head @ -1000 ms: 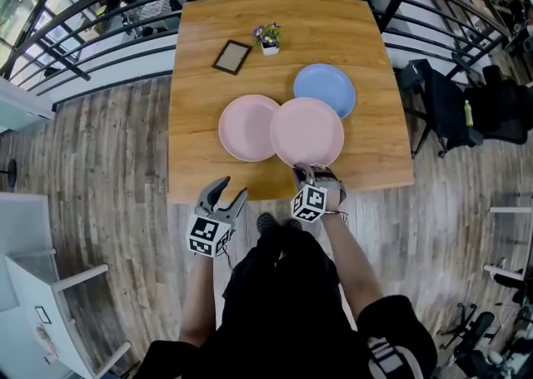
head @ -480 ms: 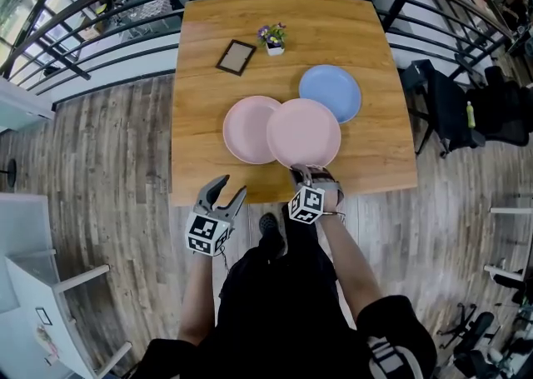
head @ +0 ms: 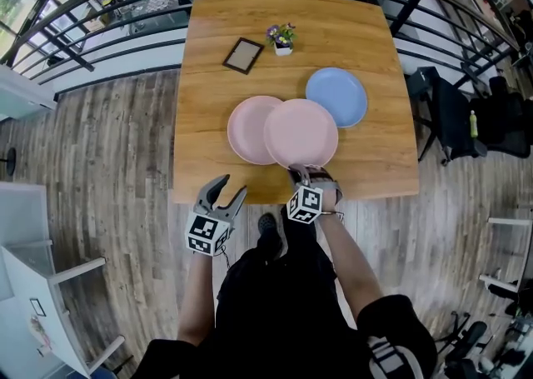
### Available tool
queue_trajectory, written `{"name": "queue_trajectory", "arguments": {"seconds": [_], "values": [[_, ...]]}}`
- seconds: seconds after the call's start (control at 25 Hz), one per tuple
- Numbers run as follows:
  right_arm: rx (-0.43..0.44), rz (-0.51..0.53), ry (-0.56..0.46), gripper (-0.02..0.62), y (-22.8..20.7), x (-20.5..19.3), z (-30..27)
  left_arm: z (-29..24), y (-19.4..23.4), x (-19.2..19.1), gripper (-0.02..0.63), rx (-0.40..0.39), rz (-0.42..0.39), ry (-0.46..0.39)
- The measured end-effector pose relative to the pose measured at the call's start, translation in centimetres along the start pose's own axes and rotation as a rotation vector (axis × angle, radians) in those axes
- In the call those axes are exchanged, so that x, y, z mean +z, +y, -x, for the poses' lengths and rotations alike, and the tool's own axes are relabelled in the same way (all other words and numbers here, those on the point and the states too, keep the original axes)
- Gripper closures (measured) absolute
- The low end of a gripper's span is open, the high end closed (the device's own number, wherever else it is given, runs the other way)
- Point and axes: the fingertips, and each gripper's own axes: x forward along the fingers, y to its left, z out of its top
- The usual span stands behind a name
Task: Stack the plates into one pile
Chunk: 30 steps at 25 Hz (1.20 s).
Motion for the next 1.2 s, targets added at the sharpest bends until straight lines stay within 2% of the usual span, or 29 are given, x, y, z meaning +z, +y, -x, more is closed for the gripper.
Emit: {"name": "queue_trajectory", "arguments": {"seconds": [1.2], "values": [[0.114, 0.164, -0.087, 0.572, 1.0, 5.9, -4.2, 3.2, 4.1, -0.9, 0.387, 0.175, 0.069, -0.005]]}}
